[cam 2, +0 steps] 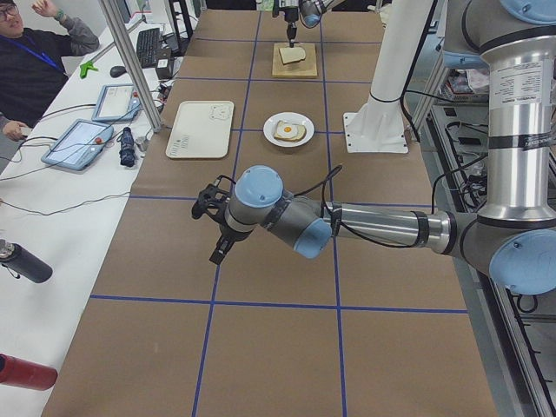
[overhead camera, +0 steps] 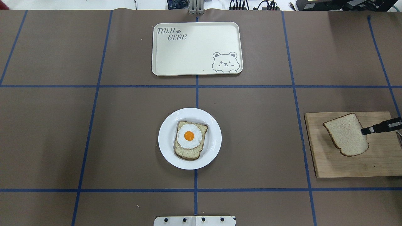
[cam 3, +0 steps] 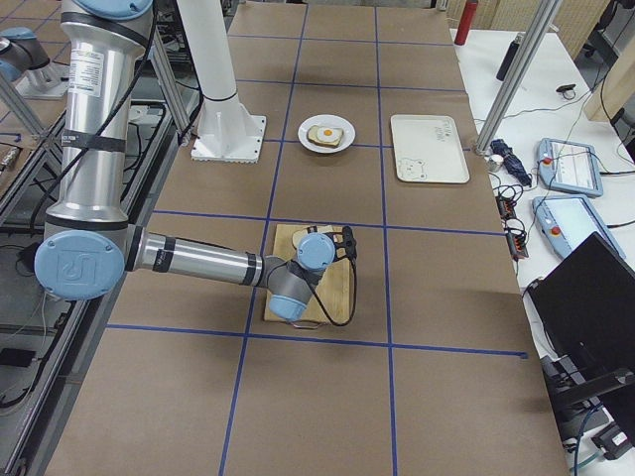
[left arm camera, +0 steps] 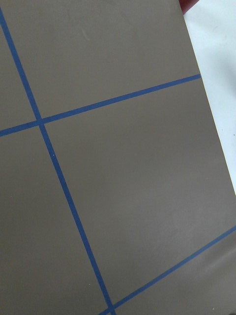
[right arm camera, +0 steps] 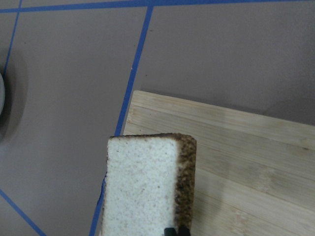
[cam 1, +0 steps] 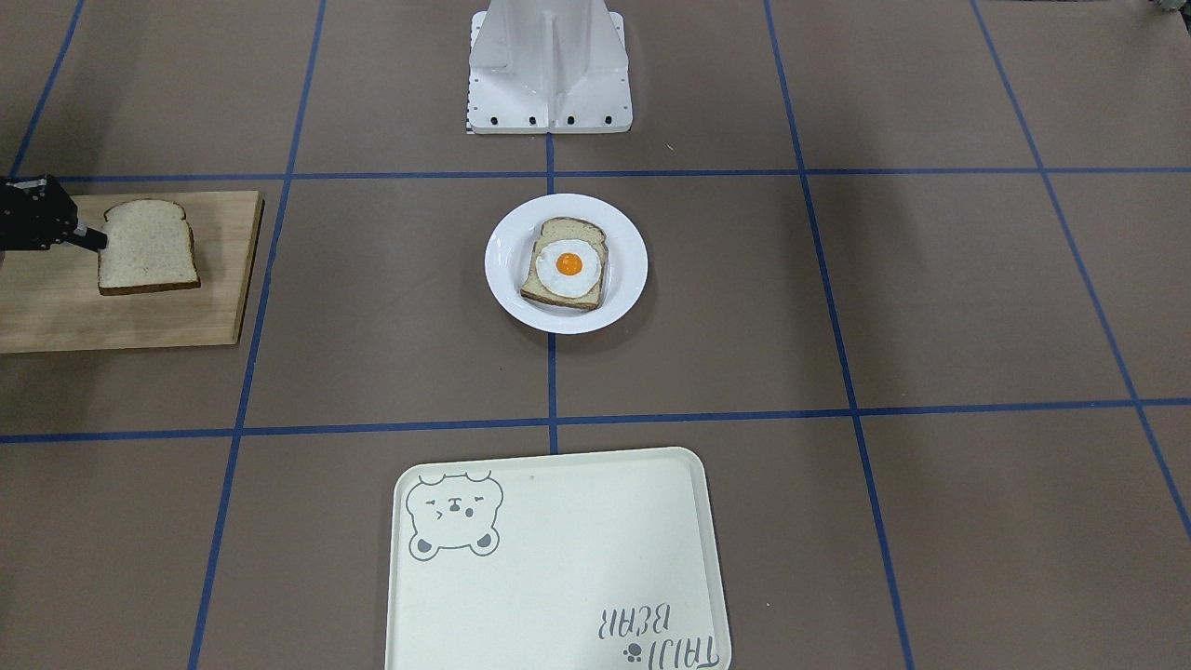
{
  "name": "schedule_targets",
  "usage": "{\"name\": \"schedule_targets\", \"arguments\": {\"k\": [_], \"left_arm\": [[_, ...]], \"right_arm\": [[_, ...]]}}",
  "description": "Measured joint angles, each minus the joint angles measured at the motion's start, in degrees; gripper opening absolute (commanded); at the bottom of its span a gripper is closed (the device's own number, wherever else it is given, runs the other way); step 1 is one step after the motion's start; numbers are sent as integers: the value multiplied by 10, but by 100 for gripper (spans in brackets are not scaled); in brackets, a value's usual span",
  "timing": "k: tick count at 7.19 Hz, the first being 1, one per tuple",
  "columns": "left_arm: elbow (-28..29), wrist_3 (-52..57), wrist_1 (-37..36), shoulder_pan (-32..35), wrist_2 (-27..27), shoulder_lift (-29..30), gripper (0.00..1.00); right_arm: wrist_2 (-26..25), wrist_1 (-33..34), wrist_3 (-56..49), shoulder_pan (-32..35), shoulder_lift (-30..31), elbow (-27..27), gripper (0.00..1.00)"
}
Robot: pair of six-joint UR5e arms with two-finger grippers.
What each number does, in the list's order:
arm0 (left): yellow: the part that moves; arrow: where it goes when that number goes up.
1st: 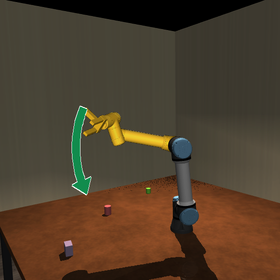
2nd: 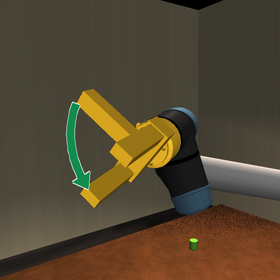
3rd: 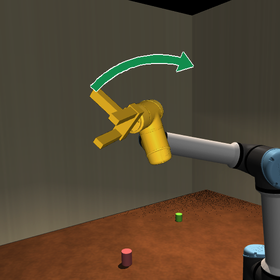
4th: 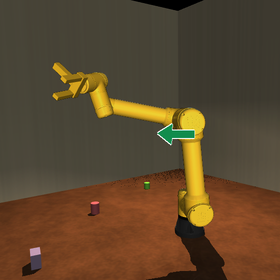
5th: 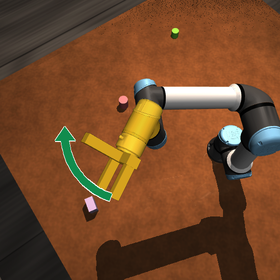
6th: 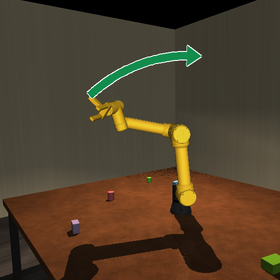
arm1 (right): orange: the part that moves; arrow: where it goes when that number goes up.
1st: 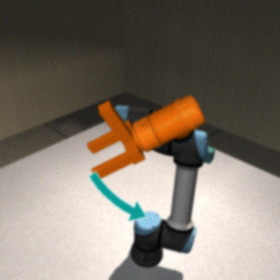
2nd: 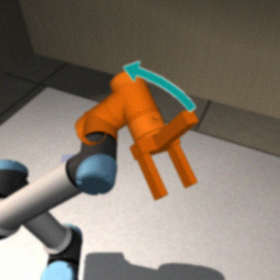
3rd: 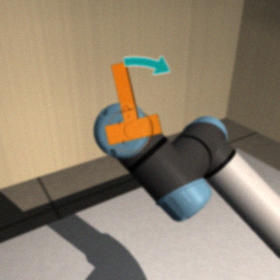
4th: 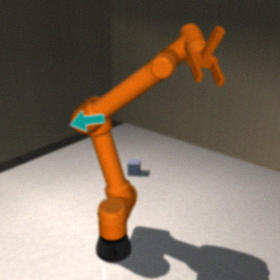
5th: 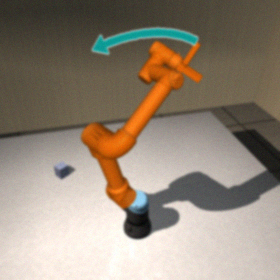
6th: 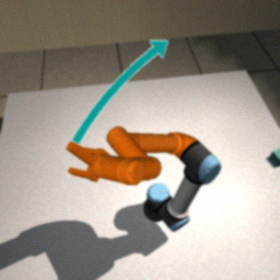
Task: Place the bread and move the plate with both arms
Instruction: 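Adjust the right gripper along the bread edge and close on it, then lift the bread slice with the right gripper and carry it over the plate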
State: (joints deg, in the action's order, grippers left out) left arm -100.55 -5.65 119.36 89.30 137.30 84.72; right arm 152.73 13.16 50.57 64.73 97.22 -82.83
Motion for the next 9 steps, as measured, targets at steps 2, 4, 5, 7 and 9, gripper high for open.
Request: {"name": "schedule_targets", "arguments": {"k": [2,4,5,7,9], "left_arm": [[0,-5,0,0,2,0,99],[-1,-16,0,0,4,0,99],[-2,-23,0,0,4,1,99],[-2,-39,0,0,5,1,99],[1,-48,-1,-1,5,1,99]], "right_arm": [[-1,0,58,4,-43,-2,0],[-15,0,166,-1,-95,-17,0],[-39,0,225,-18,-120,-33,0],[-137,1,318,-97,-178,-62,0],[-281,8,370,-209,-225,-91,0]]}}
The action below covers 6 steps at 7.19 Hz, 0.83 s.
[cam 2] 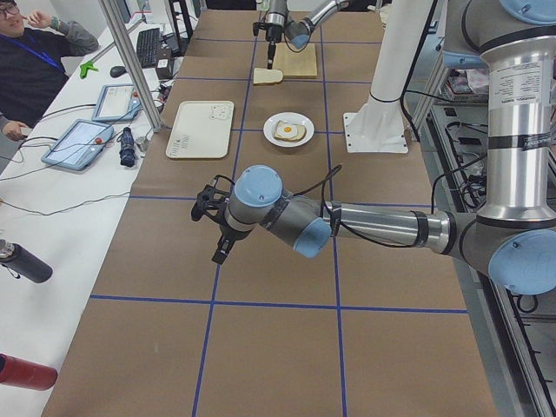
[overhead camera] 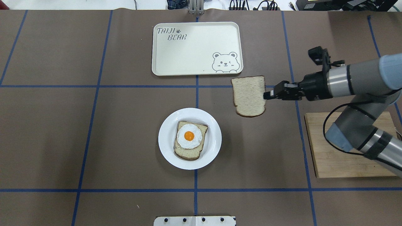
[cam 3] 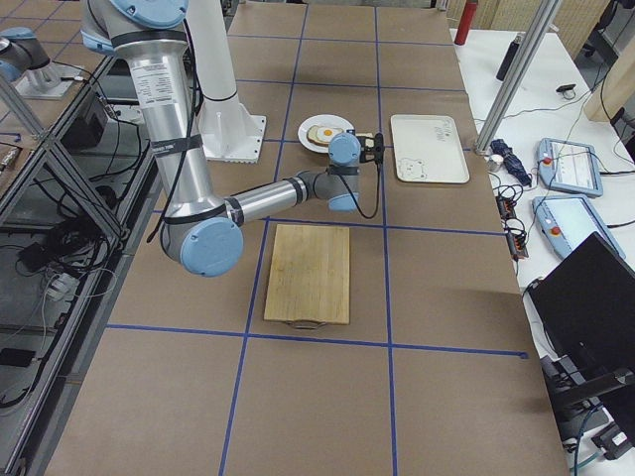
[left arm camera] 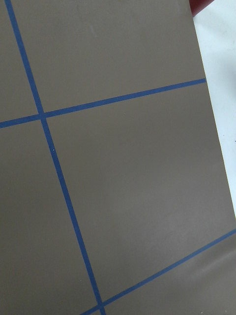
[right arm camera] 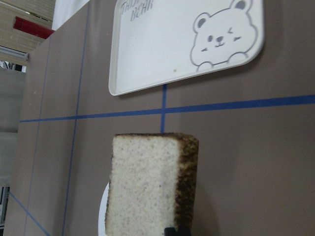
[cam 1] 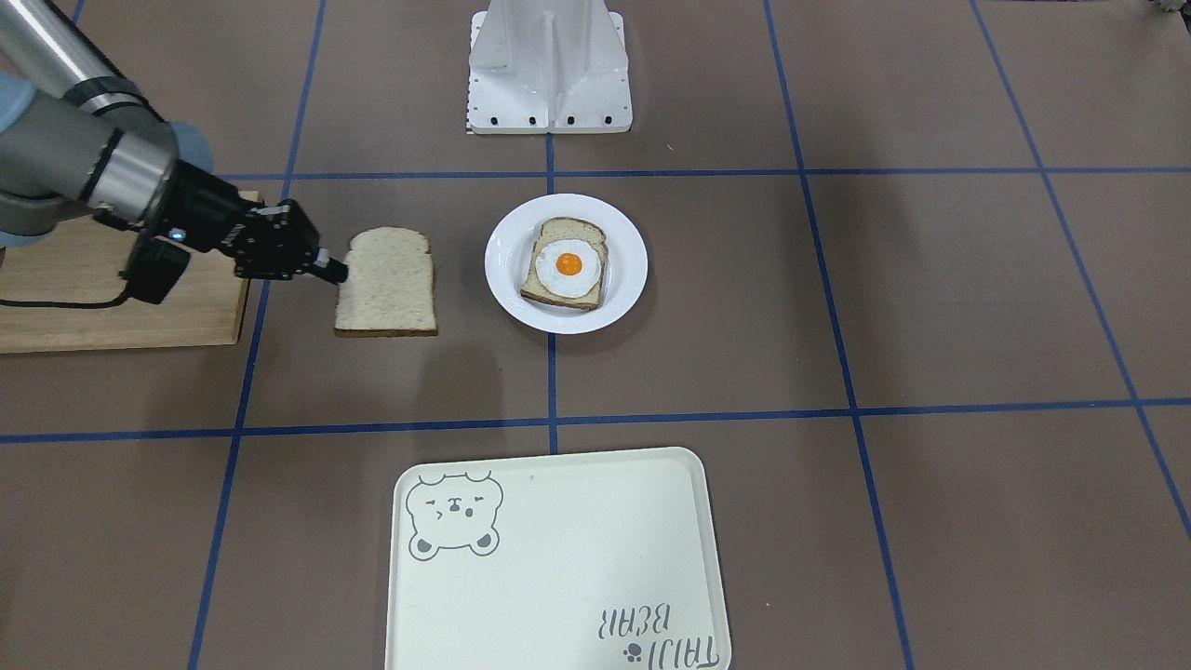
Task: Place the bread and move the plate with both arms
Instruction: 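Lift the bread slice with the right gripper and carry it over the plate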
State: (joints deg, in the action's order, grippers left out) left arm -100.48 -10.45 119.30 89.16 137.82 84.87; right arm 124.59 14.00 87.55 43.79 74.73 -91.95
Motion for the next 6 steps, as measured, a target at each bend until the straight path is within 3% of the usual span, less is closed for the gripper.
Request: {"name": "schedule_targets", "arguments": {"k": [2,4,6], "left_arm": [[3,-4,0,0,0,0,99],[5,-4,0,0,0,-1,99],[6,-5,0,0,0,-3,99]], "right_arm": [[-144,54,10,-111,-30,-35,0],[-273,161,12,-210,-70,-62,0],[-328,225,12,-256,-90,-65,0]]}}
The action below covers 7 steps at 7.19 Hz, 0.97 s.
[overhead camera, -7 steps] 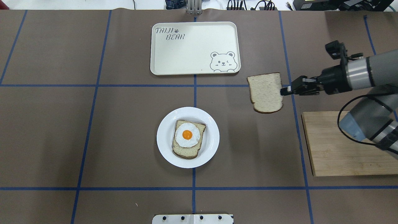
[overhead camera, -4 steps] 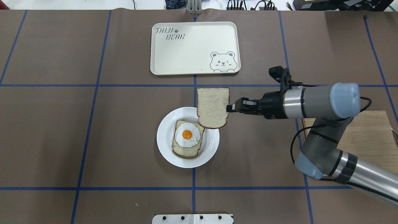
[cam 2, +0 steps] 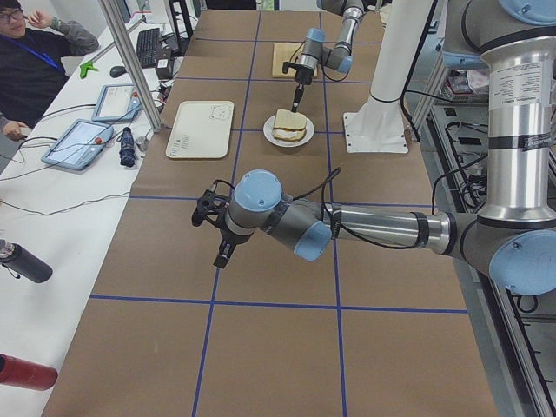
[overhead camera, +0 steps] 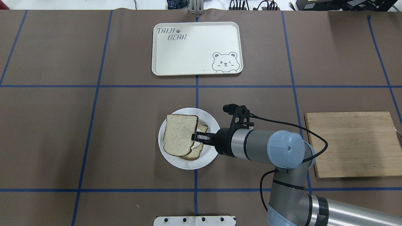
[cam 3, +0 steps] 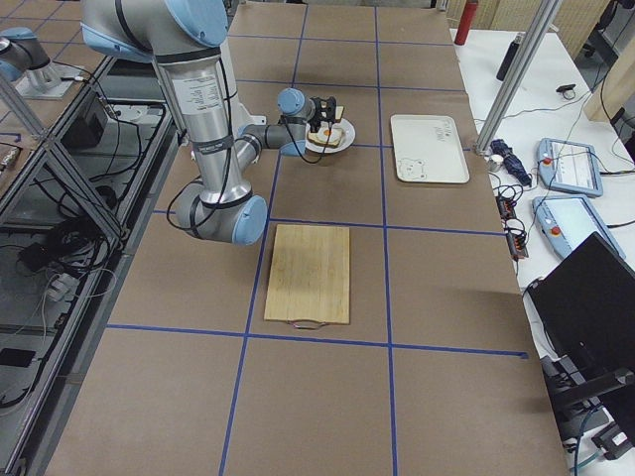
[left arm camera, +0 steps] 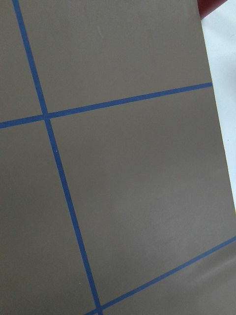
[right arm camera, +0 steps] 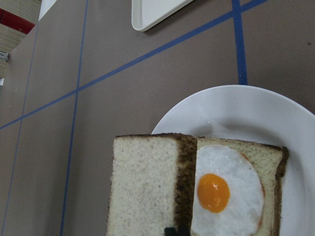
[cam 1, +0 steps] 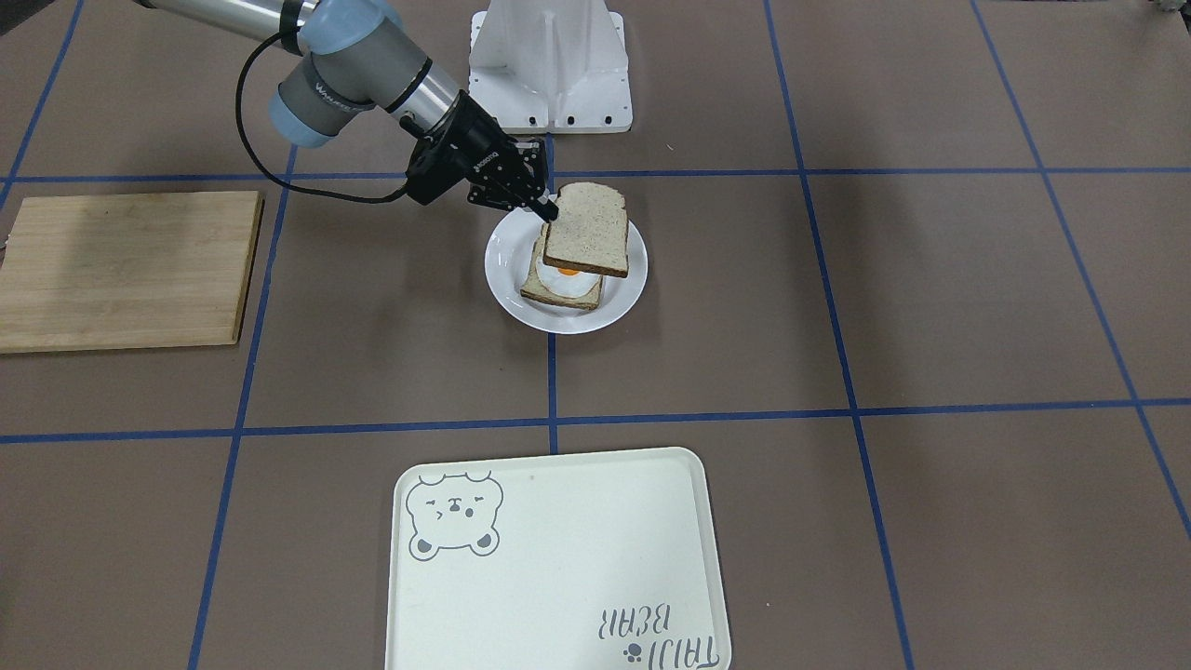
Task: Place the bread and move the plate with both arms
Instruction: 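Lower the bread onto the egg toast and open the right gripper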
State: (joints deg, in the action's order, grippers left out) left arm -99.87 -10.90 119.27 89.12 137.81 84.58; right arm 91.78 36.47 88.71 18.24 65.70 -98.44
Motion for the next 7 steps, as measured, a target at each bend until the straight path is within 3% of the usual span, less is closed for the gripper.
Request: {"name": "schedule_targets", "arguments": {"k": [7], "left_arm": [[-1,0,-1,0,1,-1,99]], "right_arm": [[18,25,-14,11,13,18,0]]}}
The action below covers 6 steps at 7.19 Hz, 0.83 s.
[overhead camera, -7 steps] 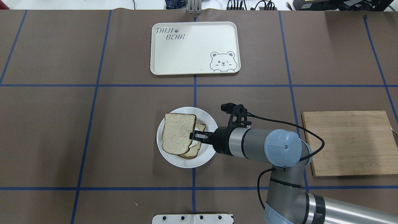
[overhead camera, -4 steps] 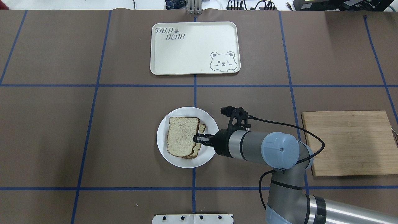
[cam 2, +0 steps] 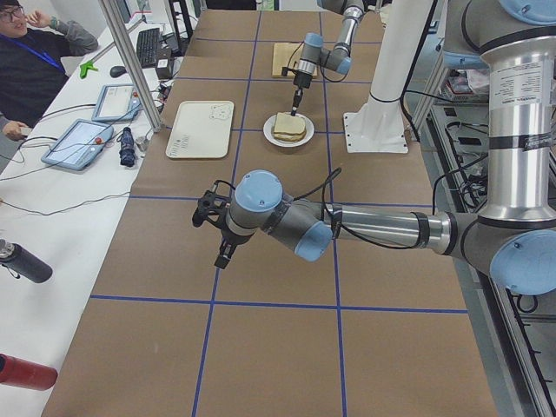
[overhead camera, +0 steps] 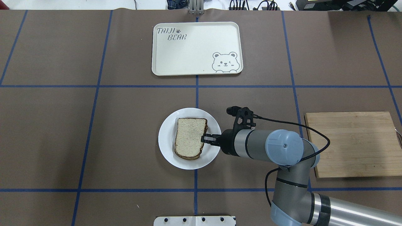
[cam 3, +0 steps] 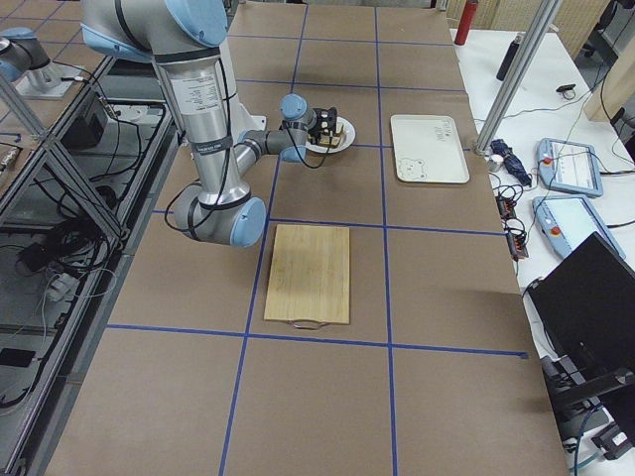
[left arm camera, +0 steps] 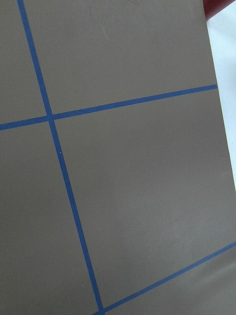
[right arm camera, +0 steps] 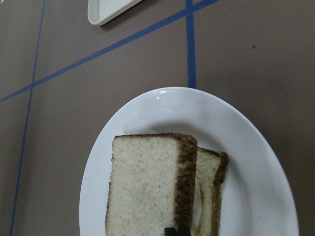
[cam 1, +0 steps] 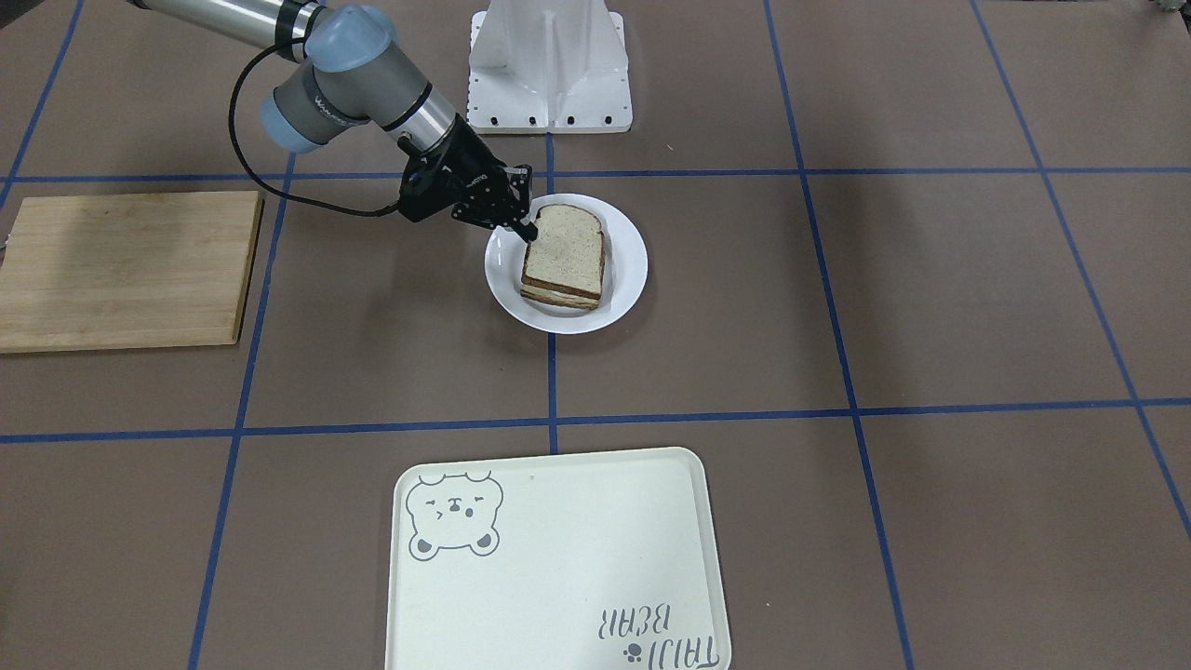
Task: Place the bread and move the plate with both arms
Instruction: 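Lower the bread onto the egg toast and open the right gripper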
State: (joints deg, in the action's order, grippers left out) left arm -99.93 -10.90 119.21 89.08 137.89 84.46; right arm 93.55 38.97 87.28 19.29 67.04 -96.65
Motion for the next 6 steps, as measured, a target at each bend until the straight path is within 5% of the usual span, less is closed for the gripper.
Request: {"name": "schedule_targets", "arguments": {"k": [2,3,4,6], "left_arm": [[0,0,-1,0,0,0,99],[0,-1,-1,0,0,0,99],[0,-1,-1,0,0,0,99],[-1,-5,0,0,1,0,99]], "right_arm": [[-3,-1,1,-5,0,5,0],[-6,-1,1,-6,-1,5,71],[-9,-1,1,-6,-2,5,100],[-3,7,-2,13,-2,-1,100]]}}
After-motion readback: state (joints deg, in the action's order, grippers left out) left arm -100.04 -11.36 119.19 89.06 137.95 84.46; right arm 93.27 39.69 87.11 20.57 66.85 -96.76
